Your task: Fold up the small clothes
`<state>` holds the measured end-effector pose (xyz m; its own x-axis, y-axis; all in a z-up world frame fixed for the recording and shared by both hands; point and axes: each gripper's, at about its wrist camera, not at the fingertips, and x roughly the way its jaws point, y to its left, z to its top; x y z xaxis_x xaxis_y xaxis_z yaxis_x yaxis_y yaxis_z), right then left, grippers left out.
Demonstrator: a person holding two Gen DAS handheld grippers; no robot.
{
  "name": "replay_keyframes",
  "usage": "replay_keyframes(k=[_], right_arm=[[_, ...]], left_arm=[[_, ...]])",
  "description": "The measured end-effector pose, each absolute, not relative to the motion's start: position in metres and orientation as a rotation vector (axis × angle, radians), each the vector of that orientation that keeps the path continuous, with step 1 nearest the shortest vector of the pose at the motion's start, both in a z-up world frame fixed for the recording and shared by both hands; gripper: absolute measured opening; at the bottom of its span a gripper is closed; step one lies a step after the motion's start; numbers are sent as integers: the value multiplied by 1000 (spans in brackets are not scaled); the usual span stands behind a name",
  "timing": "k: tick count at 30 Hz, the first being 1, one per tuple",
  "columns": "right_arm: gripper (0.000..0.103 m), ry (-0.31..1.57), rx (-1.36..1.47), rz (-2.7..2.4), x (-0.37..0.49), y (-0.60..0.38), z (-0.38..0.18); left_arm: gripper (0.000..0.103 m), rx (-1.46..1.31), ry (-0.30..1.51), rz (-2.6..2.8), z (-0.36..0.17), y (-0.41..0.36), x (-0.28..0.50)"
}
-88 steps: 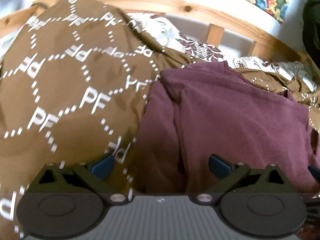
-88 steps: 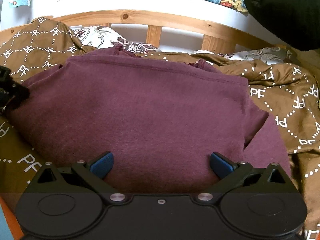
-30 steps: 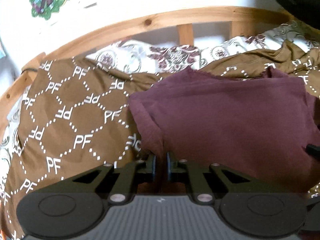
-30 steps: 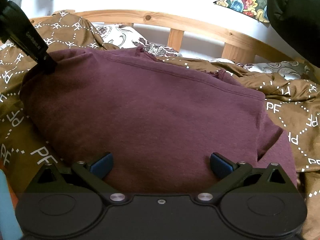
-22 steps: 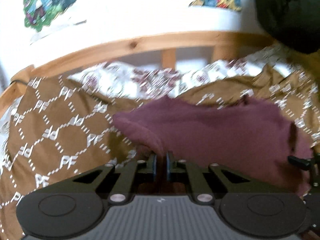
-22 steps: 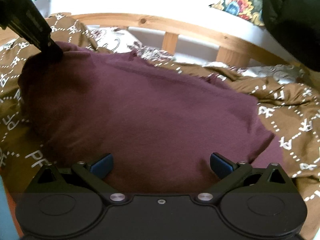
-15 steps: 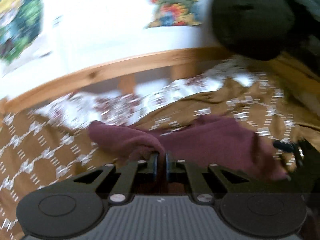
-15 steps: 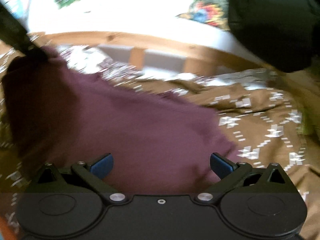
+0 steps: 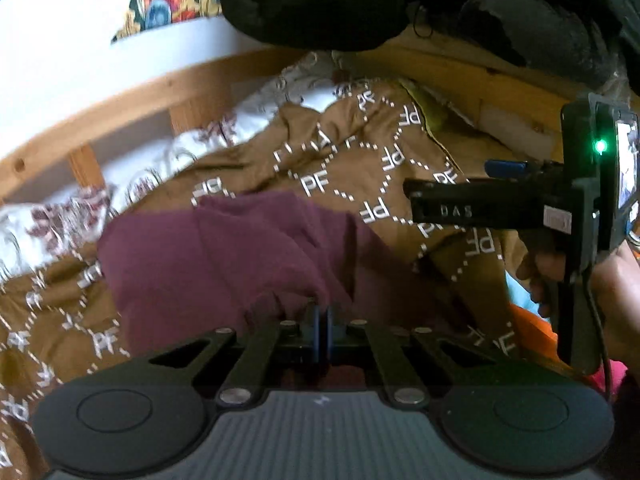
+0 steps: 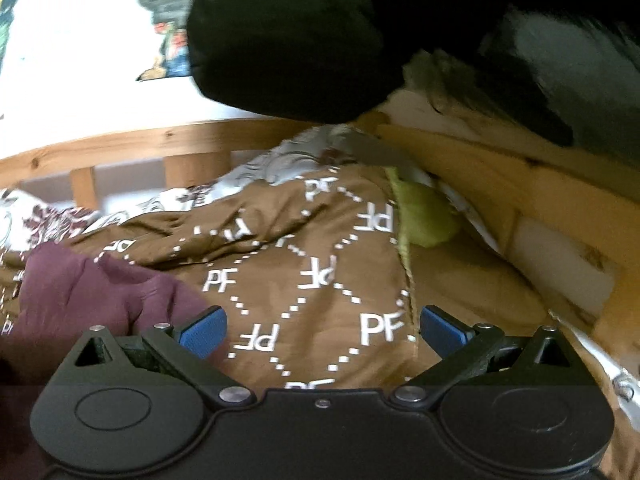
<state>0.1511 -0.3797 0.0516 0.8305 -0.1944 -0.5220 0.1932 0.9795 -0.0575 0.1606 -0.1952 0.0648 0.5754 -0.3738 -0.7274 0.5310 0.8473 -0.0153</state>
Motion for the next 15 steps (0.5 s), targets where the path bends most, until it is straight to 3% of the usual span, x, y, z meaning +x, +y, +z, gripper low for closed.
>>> replay_keyframes(k=[4,5,6,8,15], right_arm=[[102,564,-4,-190,153,-377,47],[102,565,-12,-182,153,-375,46],[102,565,-17,-174,154,-372,45],[102,554,-14,-152,153,-367,44],[102,468,64,-32,145,-353,51]], left_arm=[[12,207,794,-556,64,-191,154],[33,204,791,-569,65,-190,152],[63,195,784,-576,66,-187,147],[81,169,751,-578,71,-179,141],[102,191,639,-575,78,-154,111]])
